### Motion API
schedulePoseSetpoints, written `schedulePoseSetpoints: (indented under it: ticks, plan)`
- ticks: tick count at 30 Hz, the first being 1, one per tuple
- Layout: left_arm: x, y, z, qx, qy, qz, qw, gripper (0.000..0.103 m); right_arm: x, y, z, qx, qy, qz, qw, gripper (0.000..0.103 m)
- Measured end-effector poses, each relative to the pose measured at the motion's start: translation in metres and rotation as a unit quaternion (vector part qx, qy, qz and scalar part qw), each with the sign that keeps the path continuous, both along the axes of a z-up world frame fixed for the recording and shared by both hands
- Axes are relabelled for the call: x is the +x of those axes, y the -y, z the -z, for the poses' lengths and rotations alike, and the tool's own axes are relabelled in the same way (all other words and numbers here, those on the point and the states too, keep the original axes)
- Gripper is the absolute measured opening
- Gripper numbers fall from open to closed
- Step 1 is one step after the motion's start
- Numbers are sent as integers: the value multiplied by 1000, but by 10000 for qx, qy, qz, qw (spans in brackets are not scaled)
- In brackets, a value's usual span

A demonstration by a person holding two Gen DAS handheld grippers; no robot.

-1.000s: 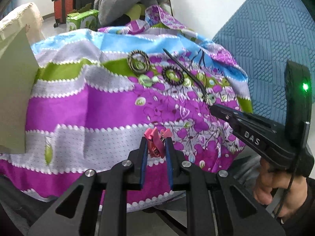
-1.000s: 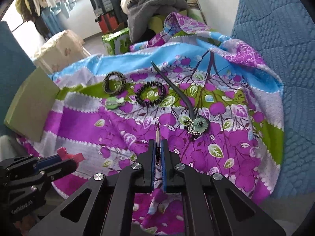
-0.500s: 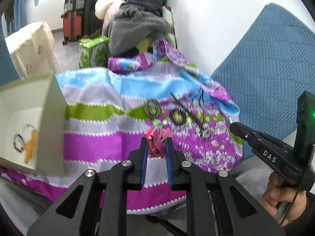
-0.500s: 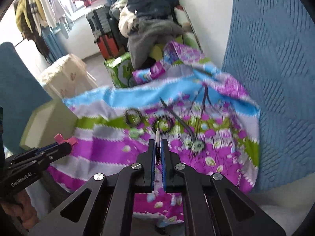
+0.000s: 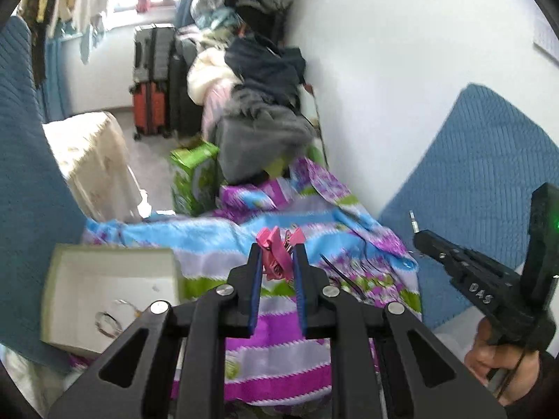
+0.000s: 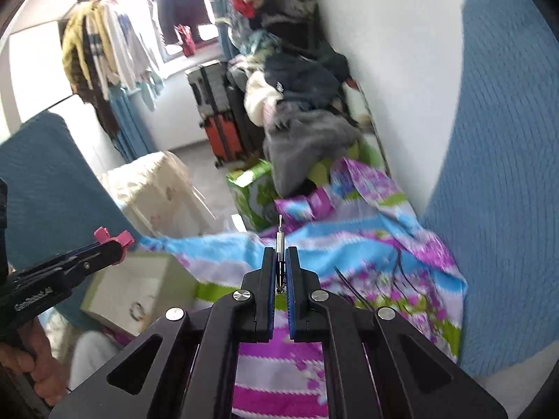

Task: Organize jewelry
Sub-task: 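Grasp the pink clip with the left tool while the right tool grasps the silver pin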

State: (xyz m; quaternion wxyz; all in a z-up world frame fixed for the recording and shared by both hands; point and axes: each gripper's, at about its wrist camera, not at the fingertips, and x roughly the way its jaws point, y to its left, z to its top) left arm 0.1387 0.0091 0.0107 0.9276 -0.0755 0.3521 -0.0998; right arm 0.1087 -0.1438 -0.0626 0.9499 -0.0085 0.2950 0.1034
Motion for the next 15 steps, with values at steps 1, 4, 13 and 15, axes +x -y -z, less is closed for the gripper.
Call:
schedulePoseSetpoints:
  ticks: [1, 4, 13, 15]
  plan:
    - [0, -7, -4, 4, 40, -76, 10000, 17, 0, -6, -5, 9, 29, -56, 10000, 3]
    - [-2, -30, -16, -7, 159, -252, 9996, 17, 0, -28, -21, -27, 163, -261, 9995, 3]
    - [-12, -87, -25, 113, 277, -644, 9975, 17, 5, -102, -40, 30, 300, -884, 9956, 3]
    - [-13, -99, -23, 62, 258, -767, 9967, 17, 7, -119, -36, 48, 276, -1003, 9946, 3]
